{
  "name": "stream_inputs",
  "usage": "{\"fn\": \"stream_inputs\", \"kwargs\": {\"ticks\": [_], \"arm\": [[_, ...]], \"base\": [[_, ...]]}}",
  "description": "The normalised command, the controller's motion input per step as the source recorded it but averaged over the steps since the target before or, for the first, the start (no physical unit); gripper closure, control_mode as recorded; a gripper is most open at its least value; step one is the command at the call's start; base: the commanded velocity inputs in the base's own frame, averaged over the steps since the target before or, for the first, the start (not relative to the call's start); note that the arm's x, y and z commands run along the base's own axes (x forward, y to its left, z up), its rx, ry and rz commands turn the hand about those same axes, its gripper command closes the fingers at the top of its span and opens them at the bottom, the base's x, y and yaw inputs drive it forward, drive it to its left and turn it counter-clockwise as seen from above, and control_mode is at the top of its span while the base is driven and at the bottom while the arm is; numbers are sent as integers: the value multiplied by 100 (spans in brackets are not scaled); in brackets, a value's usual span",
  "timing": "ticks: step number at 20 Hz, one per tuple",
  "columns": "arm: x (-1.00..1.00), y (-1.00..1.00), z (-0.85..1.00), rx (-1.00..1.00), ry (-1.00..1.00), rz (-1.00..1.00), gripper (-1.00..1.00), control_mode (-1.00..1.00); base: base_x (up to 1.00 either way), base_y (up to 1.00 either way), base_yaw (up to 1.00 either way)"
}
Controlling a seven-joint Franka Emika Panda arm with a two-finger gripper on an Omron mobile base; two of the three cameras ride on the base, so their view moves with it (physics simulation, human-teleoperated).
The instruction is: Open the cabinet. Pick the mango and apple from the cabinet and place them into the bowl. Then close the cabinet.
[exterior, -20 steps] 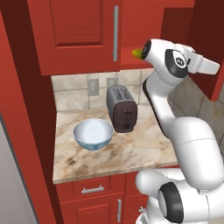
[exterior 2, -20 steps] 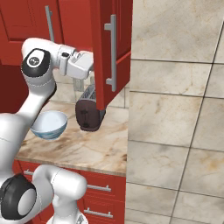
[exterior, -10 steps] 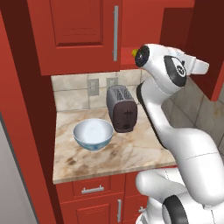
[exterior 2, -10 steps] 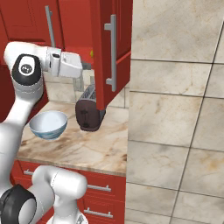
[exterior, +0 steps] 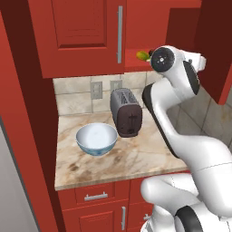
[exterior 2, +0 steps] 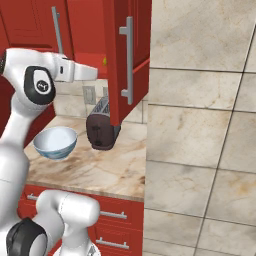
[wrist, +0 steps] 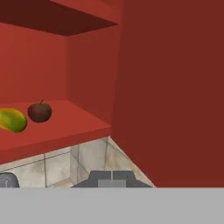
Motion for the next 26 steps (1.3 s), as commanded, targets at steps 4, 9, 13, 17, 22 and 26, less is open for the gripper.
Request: {"fn": "stream_inputs", "kwargs": {"ticks": [4, 9, 13, 17, 22, 26], "arm": [[40, 41, 0, 0, 0, 33, 100, -100], [48, 45, 0, 0, 0, 31, 100, -100], [38, 47, 0, 0, 2, 23, 100, -100], [24, 48, 0, 0, 4, 19, -100, -100], [9, 24, 0, 0, 4, 14, -100, -100], [8, 16, 0, 0, 3, 4, -100, -100]], "base": [[0, 0, 0], [0, 0, 0], [0, 0, 0], [0, 0, 0], [0, 0, 0], [0, 0, 0]]}}
